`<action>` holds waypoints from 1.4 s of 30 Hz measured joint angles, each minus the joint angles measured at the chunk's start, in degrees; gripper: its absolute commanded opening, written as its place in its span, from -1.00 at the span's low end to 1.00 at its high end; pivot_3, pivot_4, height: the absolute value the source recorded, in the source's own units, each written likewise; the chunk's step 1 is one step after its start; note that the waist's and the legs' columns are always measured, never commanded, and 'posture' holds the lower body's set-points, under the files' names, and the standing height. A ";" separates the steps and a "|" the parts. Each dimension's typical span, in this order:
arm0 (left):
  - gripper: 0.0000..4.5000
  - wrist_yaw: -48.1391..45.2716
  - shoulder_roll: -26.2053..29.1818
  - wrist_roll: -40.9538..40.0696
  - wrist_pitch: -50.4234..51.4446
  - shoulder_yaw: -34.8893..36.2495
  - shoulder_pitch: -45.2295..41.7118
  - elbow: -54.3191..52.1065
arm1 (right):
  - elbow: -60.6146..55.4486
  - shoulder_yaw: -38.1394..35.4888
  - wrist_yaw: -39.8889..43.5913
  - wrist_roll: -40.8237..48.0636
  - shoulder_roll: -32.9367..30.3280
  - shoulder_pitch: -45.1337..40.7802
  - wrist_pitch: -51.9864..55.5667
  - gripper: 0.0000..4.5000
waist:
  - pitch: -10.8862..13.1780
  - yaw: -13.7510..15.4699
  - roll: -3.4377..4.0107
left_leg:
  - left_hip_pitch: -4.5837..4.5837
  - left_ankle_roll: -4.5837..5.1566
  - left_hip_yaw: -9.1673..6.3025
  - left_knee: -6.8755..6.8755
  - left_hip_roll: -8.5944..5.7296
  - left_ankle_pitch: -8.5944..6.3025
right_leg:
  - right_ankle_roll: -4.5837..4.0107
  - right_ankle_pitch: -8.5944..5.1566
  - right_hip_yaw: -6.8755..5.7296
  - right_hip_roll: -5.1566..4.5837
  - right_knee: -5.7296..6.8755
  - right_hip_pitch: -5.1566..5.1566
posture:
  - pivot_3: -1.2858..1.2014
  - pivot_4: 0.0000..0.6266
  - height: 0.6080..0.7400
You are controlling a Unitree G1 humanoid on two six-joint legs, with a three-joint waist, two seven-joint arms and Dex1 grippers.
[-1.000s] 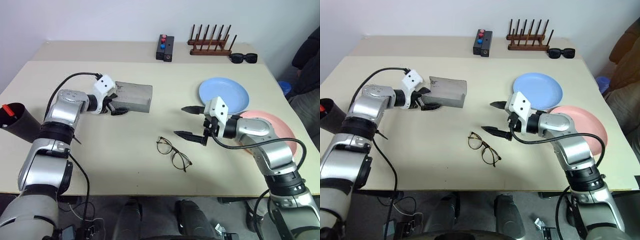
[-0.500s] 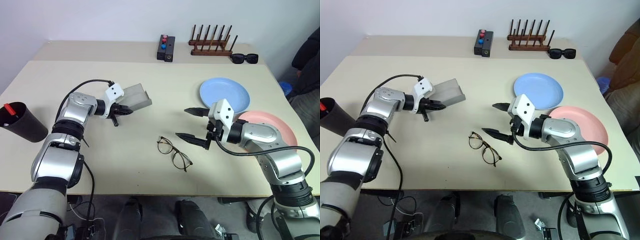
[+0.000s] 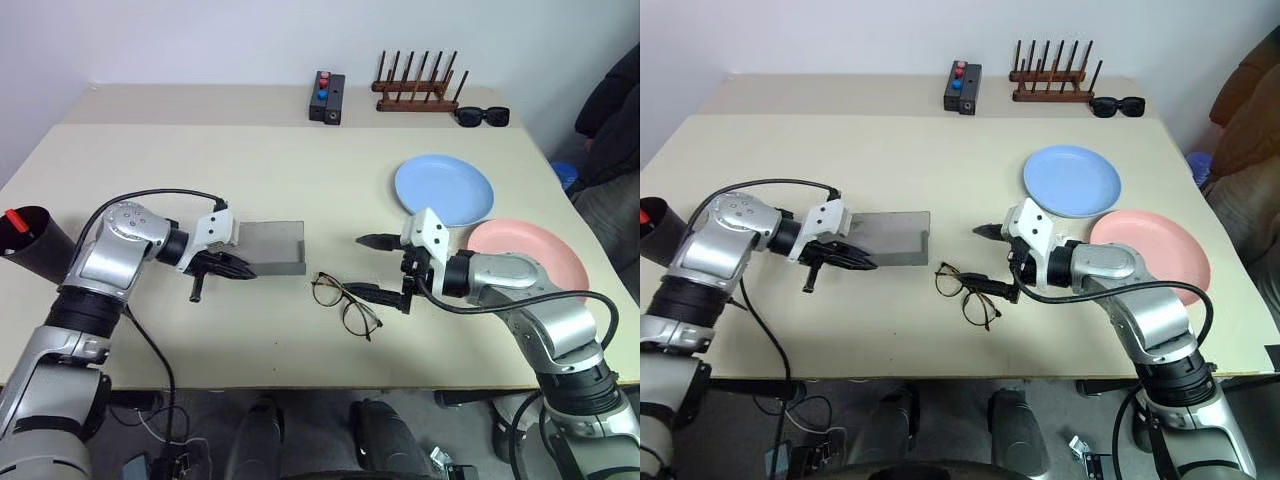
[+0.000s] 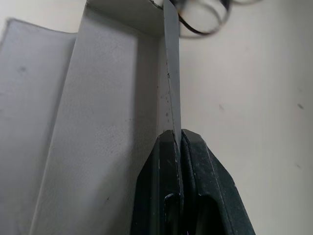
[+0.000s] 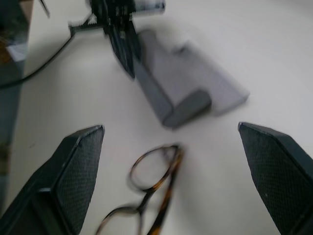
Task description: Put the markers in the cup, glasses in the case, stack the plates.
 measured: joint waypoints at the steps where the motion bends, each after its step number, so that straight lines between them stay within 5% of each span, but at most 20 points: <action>1: -0.98 -0.10 0.26 0.00 0.18 0.00 0.56 -0.72 | -0.03 0.65 -0.34 0.00 -0.12 0.00 1.31 1.00 | 0.01 -0.03 0.01 | 0.00 0.00 0.00 0.06 0.00 0.00 | -0.01 0.01 0.00 0.00 0.01 0.02 | 0.03 -0.52 1.00; 4: -0.98 -0.36 0.52 -0.35 1.99 -0.08 1.64 -2.37 | -0.72 2.71 -1.49 -0.13 -0.14 -0.06 4.88 1.00 | 0.01 0.01 0.01 | -0.02 0.01 0.00 0.14 0.00 -0.01 | -0.04 0.02 0.00 0.00 0.02 0.03 | 0.03 -0.52 1.00; 10: 0.04 1.62 0.48 -0.53 4.58 -0.02 1.82 -3.83 | -0.98 4.70 -5.41 -0.69 0.47 -3.05 9.99 1.00 | 0.01 -0.14 0.01 | -0.02 0.07 0.00 0.13 0.00 -0.04 | -0.03 0.02 0.00 0.00 0.03 0.01 | 0.03 -0.52 1.00; 19: 0.04 9.74 0.72 -3.07 5.12 5.74 6.45 -8.82 | -3.95 6.27 -10.07 -0.77 0.46 -5.99 18.53 1.00 | 0.02 -0.33 0.02 | -0.04 0.13 0.00 0.13 0.01 -0.08 | -0.02 0.02 0.01 0.00 0.04 -0.02 | 0.03 -0.52 1.00; 30: 0.04 20.14 1.24 -12.03 16.14 14.38 27.27 -34.86 | -6.89 10.65 -17.65 -3.68 0.45 -9.24 28.62 1.00 | 0.03 -0.13 0.04 | -0.04 0.15 0.05 0.15 0.02 -0.10 | -0.05 0.01 0.02 -0.05 0.00 -0.04 | 0.03 -0.52 1.00; 42: 0.04 29.68 0.09 -16.24 21.22 15.73 31.65 -44.27 | -6.88 13.16 -19.90 -6.28 -0.59 -10.80 30.35 1.00 | 0.03 -0.26 0.04 | -0.04 0.17 0.08 0.17 0.02 -0.11 | -0.07 0.03 0.02 -0.05 -0.02 -0.06 | 0.03 -0.52 1.00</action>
